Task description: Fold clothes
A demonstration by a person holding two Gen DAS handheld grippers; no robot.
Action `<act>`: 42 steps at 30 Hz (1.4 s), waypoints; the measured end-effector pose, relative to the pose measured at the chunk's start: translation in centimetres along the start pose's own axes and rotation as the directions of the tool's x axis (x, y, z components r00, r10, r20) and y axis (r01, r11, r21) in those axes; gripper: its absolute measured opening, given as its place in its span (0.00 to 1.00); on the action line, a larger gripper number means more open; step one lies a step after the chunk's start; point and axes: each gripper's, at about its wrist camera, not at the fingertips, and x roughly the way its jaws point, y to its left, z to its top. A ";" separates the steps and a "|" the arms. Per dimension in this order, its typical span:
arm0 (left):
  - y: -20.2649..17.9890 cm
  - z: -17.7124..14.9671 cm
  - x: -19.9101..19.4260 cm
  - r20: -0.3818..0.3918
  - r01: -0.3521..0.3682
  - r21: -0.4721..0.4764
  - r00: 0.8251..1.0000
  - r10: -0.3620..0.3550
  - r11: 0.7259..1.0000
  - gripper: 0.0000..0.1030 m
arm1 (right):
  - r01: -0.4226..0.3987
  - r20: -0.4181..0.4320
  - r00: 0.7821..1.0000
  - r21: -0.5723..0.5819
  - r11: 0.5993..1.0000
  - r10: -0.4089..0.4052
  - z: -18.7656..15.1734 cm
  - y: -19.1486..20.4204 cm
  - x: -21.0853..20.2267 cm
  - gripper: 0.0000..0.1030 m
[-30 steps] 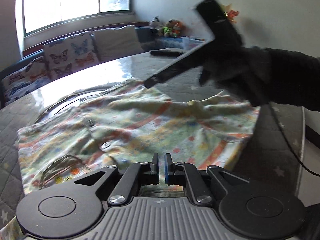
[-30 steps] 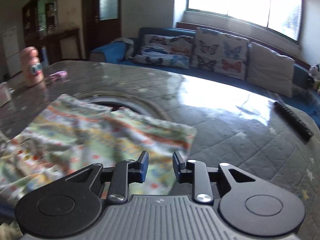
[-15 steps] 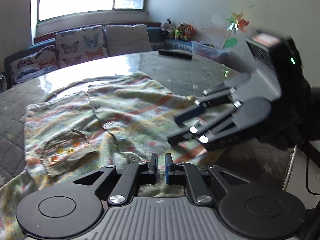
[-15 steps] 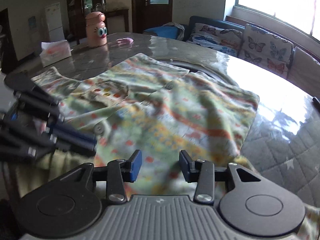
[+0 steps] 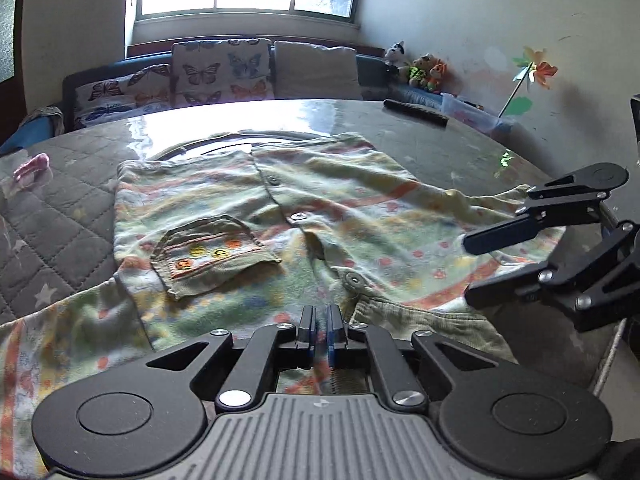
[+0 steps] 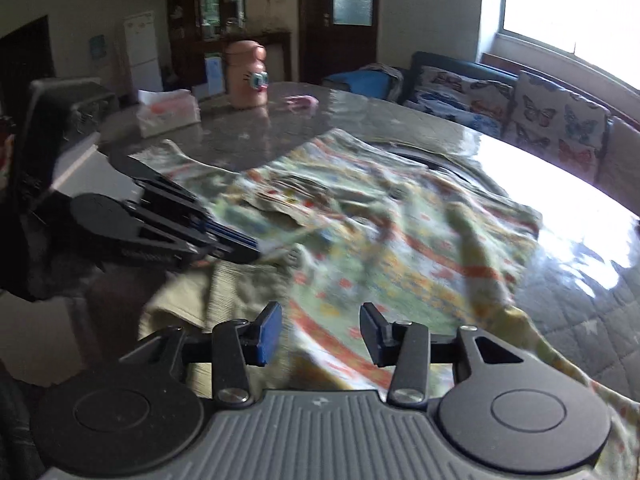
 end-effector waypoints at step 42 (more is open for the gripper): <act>0.4 1.3 -1.9 0.077 -0.006 0.027 0.997 0.003 1.000 0.08 | -0.127 -0.069 0.990 -0.056 0.990 0.123 -0.2 4.3 2.0 0.07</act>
